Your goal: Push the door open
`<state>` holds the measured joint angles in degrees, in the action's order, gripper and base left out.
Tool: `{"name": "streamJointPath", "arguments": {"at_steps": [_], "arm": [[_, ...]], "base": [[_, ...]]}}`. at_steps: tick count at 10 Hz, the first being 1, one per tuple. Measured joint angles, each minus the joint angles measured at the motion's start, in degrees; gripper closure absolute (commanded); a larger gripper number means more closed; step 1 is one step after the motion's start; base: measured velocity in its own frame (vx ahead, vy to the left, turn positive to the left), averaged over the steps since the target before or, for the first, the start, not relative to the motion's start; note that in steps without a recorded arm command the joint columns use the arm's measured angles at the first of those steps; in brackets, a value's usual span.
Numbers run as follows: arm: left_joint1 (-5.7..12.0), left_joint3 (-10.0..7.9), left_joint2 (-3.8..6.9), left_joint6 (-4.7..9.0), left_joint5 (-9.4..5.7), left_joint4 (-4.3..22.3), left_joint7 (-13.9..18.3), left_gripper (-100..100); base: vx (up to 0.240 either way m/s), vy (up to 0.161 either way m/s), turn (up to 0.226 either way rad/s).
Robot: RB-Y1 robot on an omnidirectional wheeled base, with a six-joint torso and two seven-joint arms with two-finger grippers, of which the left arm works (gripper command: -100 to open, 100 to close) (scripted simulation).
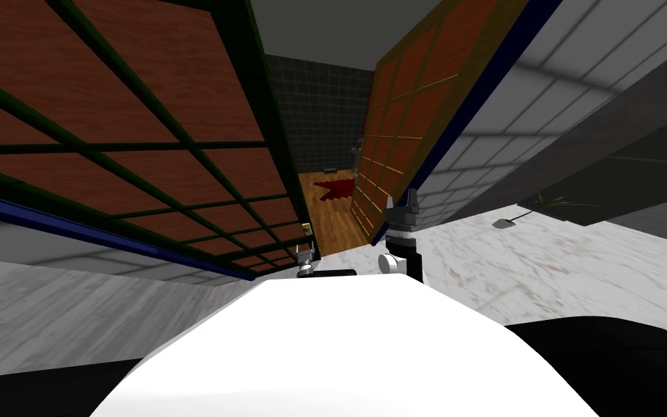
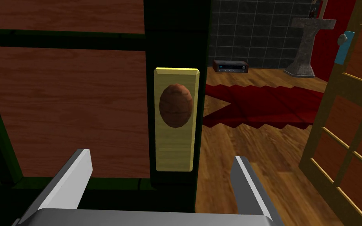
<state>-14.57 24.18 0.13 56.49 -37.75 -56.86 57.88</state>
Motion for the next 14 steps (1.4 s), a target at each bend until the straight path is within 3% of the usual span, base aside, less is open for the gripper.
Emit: {"name": "streamJointPath", "arguments": {"at_steps": [3, 4, 6, 7, 12, 14], "arm": [[0.29, -0.36, 1.61, 0.26, -0.29, 0.47, 0.78, -100], [0.47, -0.49, 1.64, 0.39, -0.38, 0.79, 1.07, -100], [0.75, -0.81, 0.63, 0.57, -0.63, 1.18, 1.68, -100], [0.71, -0.77, 0.52, 0.66, -0.61, 1.13, 1.72, 100], [0.76, -0.69, 0.57, 0.30, -0.60, 1.29, 1.67, 100], [0.53, -0.78, 0.72, 0.13, -0.75, 1.37, 1.61, 100]], "base": [[0.218, 0.044, -0.028], [0.215, 0.016, -0.024], [0.150, 0.030, -0.011], [-0.019, -0.007, 0.004], [-0.014, -0.005, -0.006], [0.144, -0.019, 0.030]]}}
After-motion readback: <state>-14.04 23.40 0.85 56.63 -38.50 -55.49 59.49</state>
